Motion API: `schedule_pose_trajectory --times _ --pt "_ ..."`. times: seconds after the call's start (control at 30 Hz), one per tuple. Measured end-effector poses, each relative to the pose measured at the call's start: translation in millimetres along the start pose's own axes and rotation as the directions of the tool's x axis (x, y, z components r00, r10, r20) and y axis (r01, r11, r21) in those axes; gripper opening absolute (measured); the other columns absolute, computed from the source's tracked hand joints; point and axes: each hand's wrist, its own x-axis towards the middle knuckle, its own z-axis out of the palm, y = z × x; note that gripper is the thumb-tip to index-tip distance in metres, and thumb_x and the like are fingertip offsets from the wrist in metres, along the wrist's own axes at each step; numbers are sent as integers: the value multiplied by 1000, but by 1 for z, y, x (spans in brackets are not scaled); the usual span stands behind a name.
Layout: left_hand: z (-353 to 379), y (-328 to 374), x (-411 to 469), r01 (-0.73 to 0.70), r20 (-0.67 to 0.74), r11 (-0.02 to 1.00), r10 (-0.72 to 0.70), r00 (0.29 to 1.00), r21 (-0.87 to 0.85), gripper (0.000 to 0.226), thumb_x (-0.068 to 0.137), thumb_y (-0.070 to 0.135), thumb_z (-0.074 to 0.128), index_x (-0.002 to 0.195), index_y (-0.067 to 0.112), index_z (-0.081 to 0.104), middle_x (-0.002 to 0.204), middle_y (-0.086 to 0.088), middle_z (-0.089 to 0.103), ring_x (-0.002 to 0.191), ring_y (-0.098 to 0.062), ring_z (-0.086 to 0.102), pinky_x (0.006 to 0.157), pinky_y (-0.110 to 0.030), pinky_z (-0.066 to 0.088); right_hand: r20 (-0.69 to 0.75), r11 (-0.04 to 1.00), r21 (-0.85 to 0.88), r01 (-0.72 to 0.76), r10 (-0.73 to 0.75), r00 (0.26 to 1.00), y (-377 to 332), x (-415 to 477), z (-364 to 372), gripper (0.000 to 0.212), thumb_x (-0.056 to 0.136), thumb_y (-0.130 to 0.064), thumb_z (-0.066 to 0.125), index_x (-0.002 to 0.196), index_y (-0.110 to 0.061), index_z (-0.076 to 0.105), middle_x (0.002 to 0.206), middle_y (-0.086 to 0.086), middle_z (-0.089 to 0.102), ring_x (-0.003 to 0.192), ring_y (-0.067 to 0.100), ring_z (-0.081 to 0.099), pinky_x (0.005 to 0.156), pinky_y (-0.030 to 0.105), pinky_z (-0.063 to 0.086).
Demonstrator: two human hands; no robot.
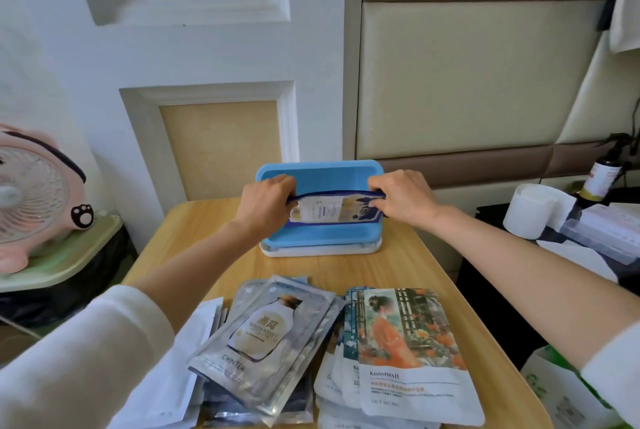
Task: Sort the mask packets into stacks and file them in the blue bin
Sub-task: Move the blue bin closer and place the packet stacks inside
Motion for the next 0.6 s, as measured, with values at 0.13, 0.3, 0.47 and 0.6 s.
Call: schedule_pose_trajectory --times 0.13,0.3,0.47,0.6 --pt "29 -9 -14 -132 129 980 113 985 148 18 70 -2 67 72 8 52 65 -8 55 41 -25 39 37 -27 23 74 997 -29 67 -64 995 -10 1 38 7 86 -10 52 90 -12 58 93 6 66 85 30 63 69 34 45" --pt "64 -10 -16 -173 274 940 90 957 295 21 86 -2 44 104 7 50 98 -9 54 69 -30 60 53 -34 30 176 976 -187 108 -75 981 -18 3 84 18 85 -2 52 101 -9 57 98 9 62 84 30 62 61 34 37" --pt "77 -10 -11 -151 353 947 43 935 282 23 88 -1 43 109 6 51 106 -10 55 81 -29 62 58 -33 35 284 972 -214 100 -36 958 -20 15 98 22 84 5 50 100 -7 60 97 10 61 92 30 62 63 32 35" --pt "78 -14 -7 -105 388 974 19 922 202 22 88 0 43 107 6 54 108 -10 55 83 -29 62 61 -35 43 304 988 -137 69 -24 952 -15 19 100 21 85 9 48 95 -5 59 88 10 50 90 30 60 64 32 33"
